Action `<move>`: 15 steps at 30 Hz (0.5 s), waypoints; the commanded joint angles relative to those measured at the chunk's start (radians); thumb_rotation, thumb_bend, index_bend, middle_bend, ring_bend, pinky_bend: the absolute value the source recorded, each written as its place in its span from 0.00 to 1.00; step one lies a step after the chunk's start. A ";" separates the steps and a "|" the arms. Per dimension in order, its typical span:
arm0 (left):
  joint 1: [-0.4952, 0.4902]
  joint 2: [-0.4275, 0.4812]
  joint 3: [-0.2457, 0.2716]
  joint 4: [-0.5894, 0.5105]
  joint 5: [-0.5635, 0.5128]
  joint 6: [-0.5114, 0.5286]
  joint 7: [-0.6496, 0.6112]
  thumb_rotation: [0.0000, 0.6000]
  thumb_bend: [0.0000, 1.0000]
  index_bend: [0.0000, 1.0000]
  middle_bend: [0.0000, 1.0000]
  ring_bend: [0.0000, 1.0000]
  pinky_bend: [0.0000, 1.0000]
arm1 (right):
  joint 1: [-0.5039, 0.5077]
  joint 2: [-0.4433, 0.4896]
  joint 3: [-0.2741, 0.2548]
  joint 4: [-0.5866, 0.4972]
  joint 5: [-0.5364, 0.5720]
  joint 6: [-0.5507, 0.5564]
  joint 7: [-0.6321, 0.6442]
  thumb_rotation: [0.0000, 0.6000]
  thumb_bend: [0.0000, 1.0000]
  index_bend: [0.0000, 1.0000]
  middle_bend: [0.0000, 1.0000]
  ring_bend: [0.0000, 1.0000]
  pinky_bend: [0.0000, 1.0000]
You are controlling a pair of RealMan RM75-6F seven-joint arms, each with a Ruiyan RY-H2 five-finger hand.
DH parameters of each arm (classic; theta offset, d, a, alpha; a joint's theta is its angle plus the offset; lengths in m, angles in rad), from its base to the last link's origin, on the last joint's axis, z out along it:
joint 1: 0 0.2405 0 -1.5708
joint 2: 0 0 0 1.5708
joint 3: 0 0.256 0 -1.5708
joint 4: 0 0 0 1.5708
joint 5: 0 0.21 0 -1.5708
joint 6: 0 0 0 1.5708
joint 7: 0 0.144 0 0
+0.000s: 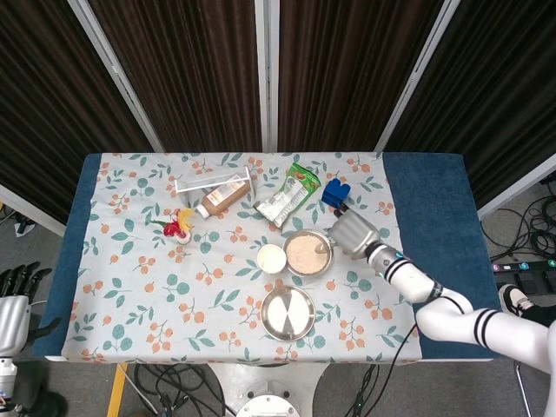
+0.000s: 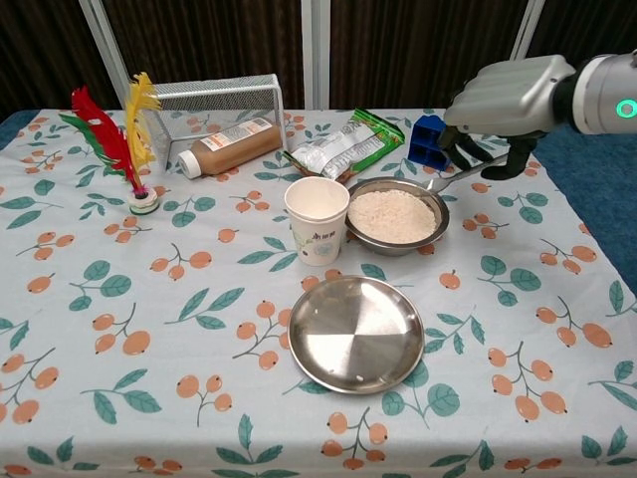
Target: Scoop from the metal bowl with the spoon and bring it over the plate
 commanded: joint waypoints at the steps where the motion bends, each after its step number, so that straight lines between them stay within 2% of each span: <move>1: 0.000 -0.001 -0.001 0.004 -0.002 -0.001 -0.004 1.00 0.07 0.26 0.22 0.12 0.11 | 0.064 -0.042 -0.040 0.027 0.081 -0.024 -0.093 1.00 0.34 0.57 0.58 0.21 0.11; 10: 0.002 -0.007 0.001 0.017 -0.004 -0.004 -0.016 1.00 0.07 0.26 0.22 0.12 0.11 | 0.166 -0.105 -0.129 0.072 0.266 0.016 -0.256 1.00 0.34 0.57 0.58 0.21 0.09; 15: 0.008 -0.010 0.002 0.020 -0.006 0.002 -0.021 1.00 0.07 0.26 0.22 0.12 0.11 | 0.211 -0.157 -0.149 0.103 0.359 0.063 -0.305 1.00 0.35 0.58 0.58 0.21 0.07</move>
